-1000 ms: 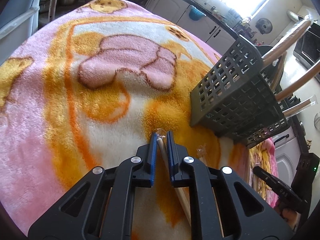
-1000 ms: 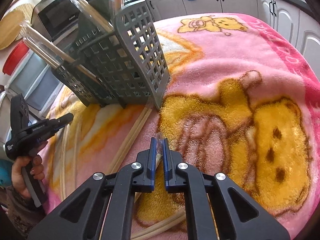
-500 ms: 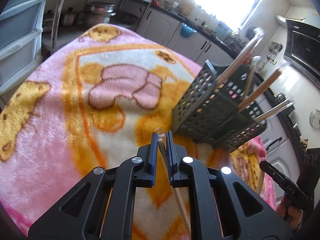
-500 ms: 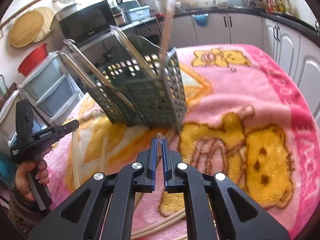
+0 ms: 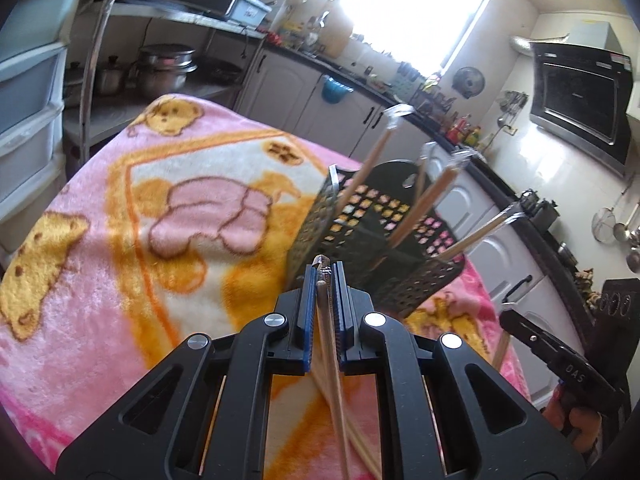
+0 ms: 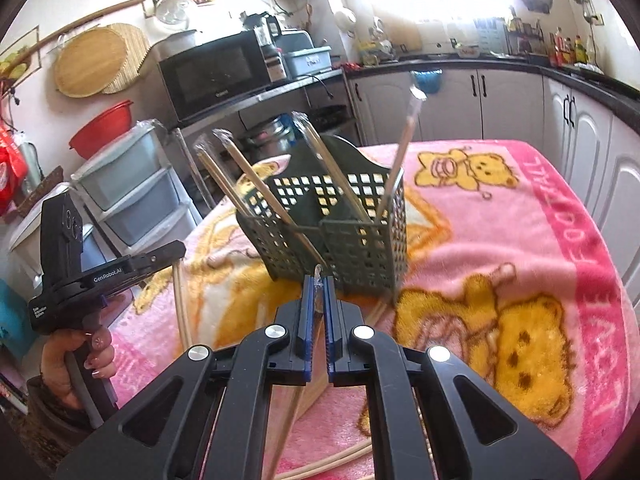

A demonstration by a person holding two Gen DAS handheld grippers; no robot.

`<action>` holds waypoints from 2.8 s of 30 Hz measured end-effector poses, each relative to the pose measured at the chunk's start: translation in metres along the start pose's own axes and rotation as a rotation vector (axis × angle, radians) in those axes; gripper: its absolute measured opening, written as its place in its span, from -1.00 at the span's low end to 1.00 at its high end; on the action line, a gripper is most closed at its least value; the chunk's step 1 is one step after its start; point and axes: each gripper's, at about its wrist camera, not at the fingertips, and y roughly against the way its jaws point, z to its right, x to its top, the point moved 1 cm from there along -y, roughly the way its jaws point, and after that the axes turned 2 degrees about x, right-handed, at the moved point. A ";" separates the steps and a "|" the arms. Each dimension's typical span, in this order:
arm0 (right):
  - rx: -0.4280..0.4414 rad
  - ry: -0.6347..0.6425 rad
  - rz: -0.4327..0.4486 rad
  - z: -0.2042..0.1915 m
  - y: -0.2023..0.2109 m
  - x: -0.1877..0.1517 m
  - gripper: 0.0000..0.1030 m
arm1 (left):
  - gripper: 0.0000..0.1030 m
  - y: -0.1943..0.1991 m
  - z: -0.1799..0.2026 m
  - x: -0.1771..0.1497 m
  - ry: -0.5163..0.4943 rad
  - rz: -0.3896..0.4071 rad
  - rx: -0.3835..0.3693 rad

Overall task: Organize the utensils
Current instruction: 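Lift chopsticks with the left tool over the caddy while the right tool carries its own, then lower chopsticks into the caddy with the left tool while the right tool lowers its own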

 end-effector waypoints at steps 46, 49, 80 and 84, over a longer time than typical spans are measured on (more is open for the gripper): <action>0.007 0.144 0.367 -0.032 0.074 0.106 -0.91 | -0.92 0.041 0.140 0.109 -0.232 0.285 -0.217; -0.001 0.151 0.394 -0.033 0.076 0.115 -0.91 | -0.92 0.038 0.148 0.119 -0.233 0.306 -0.215; -0.119 0.162 0.464 0.012 -0.004 0.148 -0.91 | -0.92 -0.044 0.134 0.118 -0.227 0.148 -0.126; -0.125 0.154 0.434 0.015 -0.014 0.142 -0.91 | -0.92 -0.058 0.137 0.106 -0.262 0.094 -0.115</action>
